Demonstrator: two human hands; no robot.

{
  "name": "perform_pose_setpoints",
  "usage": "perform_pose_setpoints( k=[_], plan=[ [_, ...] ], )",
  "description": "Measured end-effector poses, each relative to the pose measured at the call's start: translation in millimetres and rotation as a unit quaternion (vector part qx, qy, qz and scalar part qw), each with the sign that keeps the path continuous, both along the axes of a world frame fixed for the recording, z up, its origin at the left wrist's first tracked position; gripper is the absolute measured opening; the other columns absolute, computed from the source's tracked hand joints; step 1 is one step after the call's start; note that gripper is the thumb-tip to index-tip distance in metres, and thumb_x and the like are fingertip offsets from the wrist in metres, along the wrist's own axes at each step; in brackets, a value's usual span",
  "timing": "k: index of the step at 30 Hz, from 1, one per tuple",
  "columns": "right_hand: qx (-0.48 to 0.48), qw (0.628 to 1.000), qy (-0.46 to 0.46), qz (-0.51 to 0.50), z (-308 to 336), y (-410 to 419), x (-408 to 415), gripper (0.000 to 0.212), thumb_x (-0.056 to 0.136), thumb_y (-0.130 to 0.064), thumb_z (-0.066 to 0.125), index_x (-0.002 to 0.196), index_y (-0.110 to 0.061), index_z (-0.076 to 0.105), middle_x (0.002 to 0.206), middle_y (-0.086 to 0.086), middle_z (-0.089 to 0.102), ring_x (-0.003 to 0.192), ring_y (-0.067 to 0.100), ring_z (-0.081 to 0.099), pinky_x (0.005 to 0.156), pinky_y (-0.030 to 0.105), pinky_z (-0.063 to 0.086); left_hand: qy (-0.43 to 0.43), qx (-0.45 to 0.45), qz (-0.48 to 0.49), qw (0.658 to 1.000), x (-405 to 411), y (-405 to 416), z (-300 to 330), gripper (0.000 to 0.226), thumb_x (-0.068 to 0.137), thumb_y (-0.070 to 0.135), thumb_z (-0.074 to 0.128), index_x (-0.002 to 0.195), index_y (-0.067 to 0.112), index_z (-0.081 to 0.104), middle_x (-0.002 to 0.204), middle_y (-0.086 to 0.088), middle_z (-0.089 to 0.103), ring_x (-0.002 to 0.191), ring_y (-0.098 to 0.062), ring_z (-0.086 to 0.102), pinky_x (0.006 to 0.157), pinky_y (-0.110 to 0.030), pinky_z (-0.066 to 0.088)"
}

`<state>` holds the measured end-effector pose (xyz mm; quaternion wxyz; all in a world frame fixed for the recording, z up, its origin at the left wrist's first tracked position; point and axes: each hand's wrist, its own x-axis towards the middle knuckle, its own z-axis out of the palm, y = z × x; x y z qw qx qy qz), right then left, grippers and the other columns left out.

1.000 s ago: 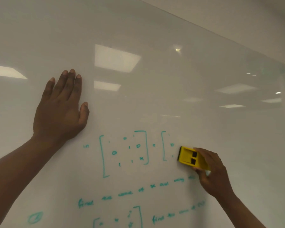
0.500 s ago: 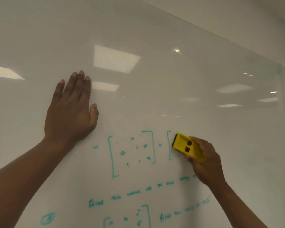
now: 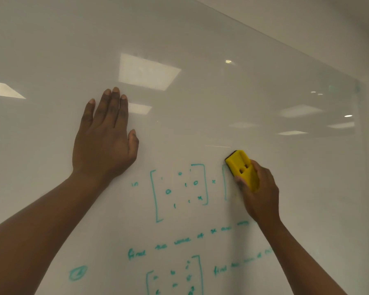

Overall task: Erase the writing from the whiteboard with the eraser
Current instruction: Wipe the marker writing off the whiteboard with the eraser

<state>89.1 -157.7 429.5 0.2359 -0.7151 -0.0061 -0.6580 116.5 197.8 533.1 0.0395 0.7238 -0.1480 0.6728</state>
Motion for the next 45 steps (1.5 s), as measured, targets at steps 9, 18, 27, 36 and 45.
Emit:
perform_pose_setpoints(
  k=[9,18,27,36,45],
  plan=[
    [-0.041,0.998,0.050,-0.016,-35,-14,-15,0.059,0.074,-0.037,0.065,0.130,-0.023,0.051,0.117,-0.001,0.058,0.106,0.024,0.056,0.084,0.017,0.035,0.001,-0.002,-0.010,1.000,-2,-1,-2,0.071,0.093,0.032,0.031,0.154,-0.002,0.020,0.163,-0.020,0.019,0.153,-0.030,0.014,0.125,-0.050,0.011],
    [-0.053,0.998,0.031,-0.006,0,30,-11,0.057,0.078,-0.034,0.064,0.132,-0.022,0.048,0.119,0.003,0.057,0.107,0.023,0.053,0.085,0.025,0.036,0.000,-0.003,-0.015,1.000,-1,1,0,0.072,0.092,0.034,0.031,0.154,-0.001,0.021,0.163,-0.019,0.020,0.153,-0.030,0.015,0.125,-0.049,0.012],
    [0.033,0.999,0.020,-0.008,17,24,-12,0.043,0.081,-0.035,0.070,0.120,-0.030,0.052,0.108,0.002,0.060,0.103,0.024,0.056,0.082,0.028,0.036,0.002,-0.001,-0.021,1.000,0,1,-1,0.072,0.092,0.033,0.030,0.155,-0.001,0.020,0.163,-0.020,0.019,0.153,-0.030,0.014,0.125,-0.050,0.012],
    [0.003,0.997,0.070,-0.021,-65,24,-19,0.058,0.077,-0.043,0.064,0.130,-0.025,0.050,0.118,-0.001,0.058,0.107,0.018,0.055,0.083,0.023,0.034,-0.003,-0.002,-0.029,1.000,0,1,-1,0.072,0.092,0.034,0.029,0.154,-0.002,0.020,0.164,-0.019,0.018,0.154,-0.029,0.012,0.125,-0.049,0.009],
    [0.021,0.998,0.054,-0.036,-37,22,-18,0.057,0.073,-0.015,0.076,0.125,-0.027,0.053,0.117,0.001,0.061,0.106,0.021,0.056,0.085,0.023,0.036,-0.006,-0.003,-0.025,1.000,2,2,-2,0.072,0.093,0.034,0.029,0.155,-0.001,0.018,0.164,-0.019,0.018,0.154,-0.029,0.012,0.125,-0.049,0.009]
  ],
)
